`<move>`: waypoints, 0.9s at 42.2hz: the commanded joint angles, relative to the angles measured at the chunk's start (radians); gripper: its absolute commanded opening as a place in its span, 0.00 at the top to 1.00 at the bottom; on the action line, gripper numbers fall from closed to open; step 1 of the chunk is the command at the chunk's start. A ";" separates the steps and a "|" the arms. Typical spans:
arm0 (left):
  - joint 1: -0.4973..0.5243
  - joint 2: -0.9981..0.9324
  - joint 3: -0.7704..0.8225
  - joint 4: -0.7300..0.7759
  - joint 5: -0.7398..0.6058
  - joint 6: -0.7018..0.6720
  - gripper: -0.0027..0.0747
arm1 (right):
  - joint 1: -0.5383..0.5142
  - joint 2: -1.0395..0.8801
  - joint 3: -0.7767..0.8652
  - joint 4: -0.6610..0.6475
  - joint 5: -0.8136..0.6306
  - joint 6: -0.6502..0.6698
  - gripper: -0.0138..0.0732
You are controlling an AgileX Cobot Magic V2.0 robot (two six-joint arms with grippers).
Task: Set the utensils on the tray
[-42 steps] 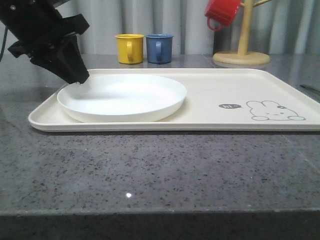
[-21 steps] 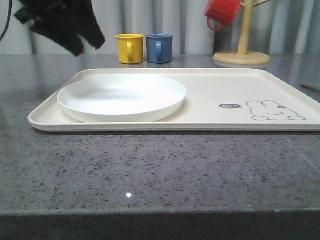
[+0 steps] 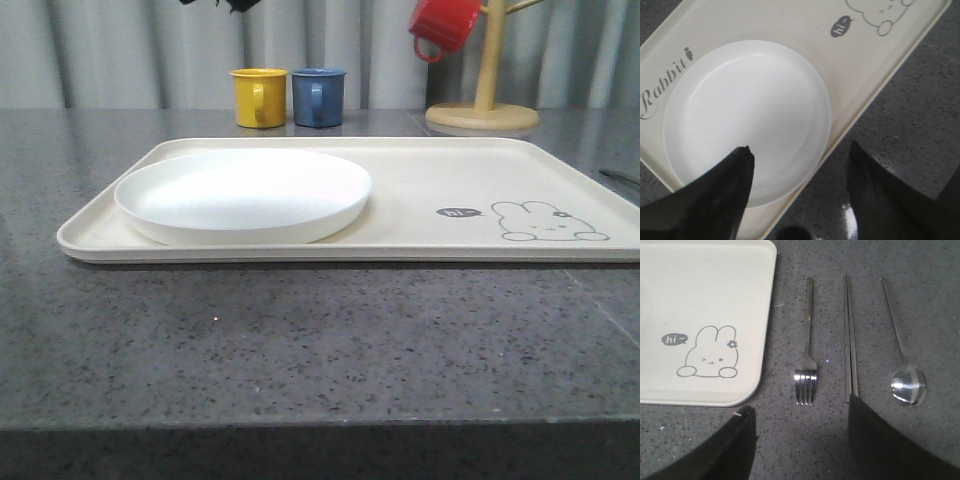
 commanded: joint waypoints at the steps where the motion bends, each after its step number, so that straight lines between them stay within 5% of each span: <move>1: -0.040 -0.116 0.032 0.038 -0.095 -0.053 0.44 | 0.000 0.006 -0.033 -0.001 -0.060 -0.006 0.33; 21: -0.038 -0.578 0.406 -0.007 -0.249 -0.053 0.44 | 0.000 0.006 -0.033 -0.001 -0.060 -0.006 0.33; 38: -0.038 -0.652 0.441 -0.007 -0.240 -0.053 0.44 | 0.000 0.006 -0.036 0.009 -0.086 -0.013 0.33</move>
